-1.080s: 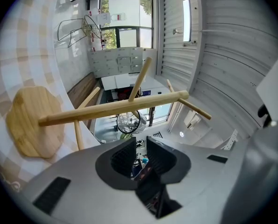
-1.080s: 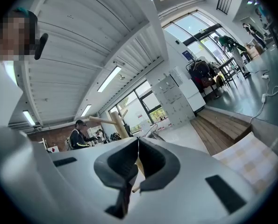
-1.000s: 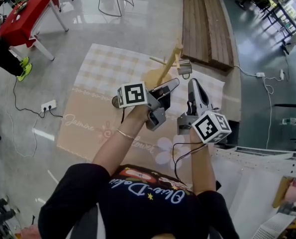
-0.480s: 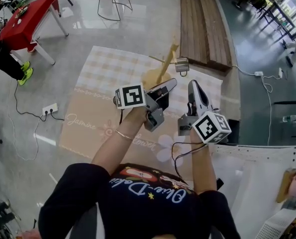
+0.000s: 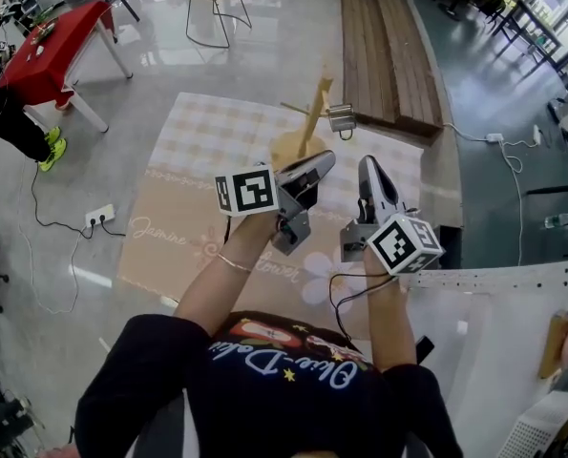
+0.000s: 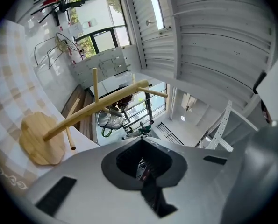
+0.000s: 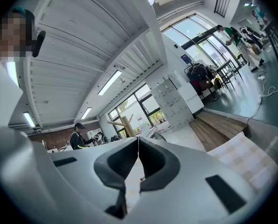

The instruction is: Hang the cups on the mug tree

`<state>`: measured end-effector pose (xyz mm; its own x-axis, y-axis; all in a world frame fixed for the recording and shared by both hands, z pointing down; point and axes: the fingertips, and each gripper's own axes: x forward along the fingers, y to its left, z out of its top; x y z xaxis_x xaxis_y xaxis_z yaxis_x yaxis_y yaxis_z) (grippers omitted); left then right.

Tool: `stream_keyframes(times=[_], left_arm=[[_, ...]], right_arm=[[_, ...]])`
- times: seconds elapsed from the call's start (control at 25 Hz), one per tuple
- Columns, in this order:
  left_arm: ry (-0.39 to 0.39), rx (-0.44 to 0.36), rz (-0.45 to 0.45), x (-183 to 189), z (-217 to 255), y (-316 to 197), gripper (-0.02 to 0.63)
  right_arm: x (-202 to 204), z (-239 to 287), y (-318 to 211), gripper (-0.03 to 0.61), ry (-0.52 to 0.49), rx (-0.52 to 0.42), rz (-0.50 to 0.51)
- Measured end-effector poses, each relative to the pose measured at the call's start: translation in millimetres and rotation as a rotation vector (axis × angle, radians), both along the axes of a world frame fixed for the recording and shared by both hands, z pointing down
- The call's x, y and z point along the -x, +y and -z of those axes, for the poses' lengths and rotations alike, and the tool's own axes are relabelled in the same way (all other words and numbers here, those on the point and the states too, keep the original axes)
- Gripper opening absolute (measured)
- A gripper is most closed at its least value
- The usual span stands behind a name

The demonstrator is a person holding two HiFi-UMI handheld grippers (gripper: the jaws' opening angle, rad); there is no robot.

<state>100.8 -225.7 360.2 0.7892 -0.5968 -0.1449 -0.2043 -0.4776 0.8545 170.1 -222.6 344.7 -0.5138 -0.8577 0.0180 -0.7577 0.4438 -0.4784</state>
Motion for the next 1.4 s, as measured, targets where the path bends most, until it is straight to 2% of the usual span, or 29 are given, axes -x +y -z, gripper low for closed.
stream_keyframes(times=[0.64, 0.96, 1.4], left_arm=[[-0.166, -0.08, 0.032, -10.8, 3.5, 26.0, 0.008], [-0.204, -0.097, 0.038, -20.2, 5.9, 36.6, 0.008], [-0.209, -0.106, 0.05, -29.0, 11.2, 50.1, 0.008]], right_arm=[[-11.0, 1.0, 26.2, 0.011, -0.027, -0.004, 0.019], [-19.2, 0.2, 37.0, 0.011, -0.041, -0.007, 0.031], [-29.7, -0.4, 51.1, 0.011, -0.058, -0.013, 0.035]])
